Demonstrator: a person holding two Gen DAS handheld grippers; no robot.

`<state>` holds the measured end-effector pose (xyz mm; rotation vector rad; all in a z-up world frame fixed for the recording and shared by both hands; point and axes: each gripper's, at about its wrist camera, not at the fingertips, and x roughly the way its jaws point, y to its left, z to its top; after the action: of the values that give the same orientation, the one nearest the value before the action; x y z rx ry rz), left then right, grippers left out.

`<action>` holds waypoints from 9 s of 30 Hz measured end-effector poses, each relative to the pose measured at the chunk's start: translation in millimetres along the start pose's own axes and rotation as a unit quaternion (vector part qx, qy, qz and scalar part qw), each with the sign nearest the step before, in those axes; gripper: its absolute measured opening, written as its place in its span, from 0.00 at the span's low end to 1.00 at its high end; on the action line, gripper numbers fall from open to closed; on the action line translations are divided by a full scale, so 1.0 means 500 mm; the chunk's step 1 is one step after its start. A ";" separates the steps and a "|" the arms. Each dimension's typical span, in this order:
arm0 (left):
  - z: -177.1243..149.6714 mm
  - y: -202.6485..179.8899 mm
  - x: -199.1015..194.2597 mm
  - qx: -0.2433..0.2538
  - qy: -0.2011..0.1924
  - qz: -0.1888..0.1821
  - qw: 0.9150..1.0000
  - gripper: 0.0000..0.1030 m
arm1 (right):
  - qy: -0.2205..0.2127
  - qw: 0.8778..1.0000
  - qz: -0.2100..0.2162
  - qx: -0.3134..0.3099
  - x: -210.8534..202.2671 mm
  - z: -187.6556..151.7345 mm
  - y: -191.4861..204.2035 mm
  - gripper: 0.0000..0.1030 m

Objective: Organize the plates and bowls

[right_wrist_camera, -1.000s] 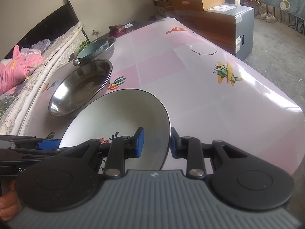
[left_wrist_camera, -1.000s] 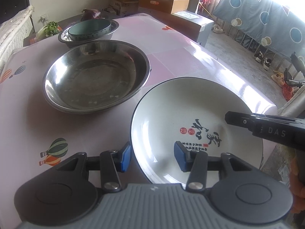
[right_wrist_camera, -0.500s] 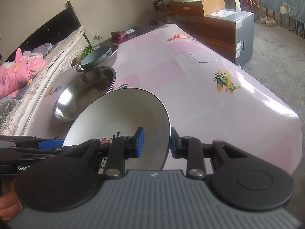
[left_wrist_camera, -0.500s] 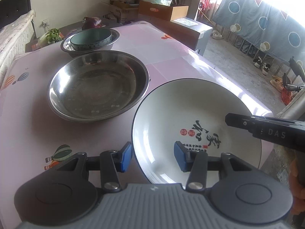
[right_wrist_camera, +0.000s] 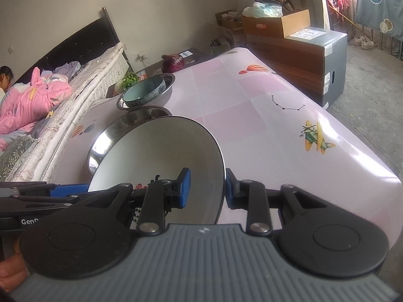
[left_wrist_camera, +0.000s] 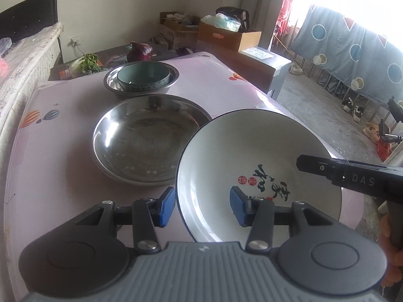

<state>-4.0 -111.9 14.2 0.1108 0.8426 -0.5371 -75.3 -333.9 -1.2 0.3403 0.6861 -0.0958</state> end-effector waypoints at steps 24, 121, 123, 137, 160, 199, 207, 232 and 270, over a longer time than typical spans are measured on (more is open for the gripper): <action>-0.015 0.102 0.046 -0.001 -0.009 -0.015 1.000 0.40 | 0.037 0.996 0.079 0.016 0.188 0.047 0.065 0.23; -0.110 0.107 -0.062 -0.061 0.028 0.055 0.996 0.44 | 0.025 0.998 0.048 -0.016 0.015 -0.111 0.128 0.21; -0.107 0.107 -0.066 -0.061 0.025 0.056 0.996 0.44 | 0.022 0.998 0.049 -0.017 0.012 -0.106 0.131 0.21; -0.061 0.123 -0.074 -0.065 0.000 0.061 0.996 0.44 | 0.009 0.998 0.058 -0.017 0.018 -0.058 0.144 0.21; 0.061 0.166 0.034 -0.070 -0.003 0.075 0.995 0.44 | 0.029 0.998 0.062 0.004 0.168 0.057 0.141 0.23; 0.101 0.200 0.112 -0.061 -0.012 0.051 0.997 0.59 | 0.042 0.998 0.046 0.006 0.319 0.155 0.134 0.49; 0.081 0.191 0.070 -0.055 -0.030 0.053 0.997 0.69 | 0.019 0.998 0.049 0.027 0.268 0.145 0.124 0.64; 0.212 0.290 0.115 -0.078 -0.030 0.111 0.990 0.86 | 0.026 0.997 0.065 0.036 0.277 0.197 0.099 0.79; 0.369 0.366 0.406 -0.121 0.056 0.077 0.988 0.27 | 0.098 0.982 0.137 0.084 0.660 0.410 0.008 0.27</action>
<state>321.9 -92.8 -32.7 -0.0163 0.9945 -0.2834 304.0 -391.6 -62.1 0.6097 0.8204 0.1452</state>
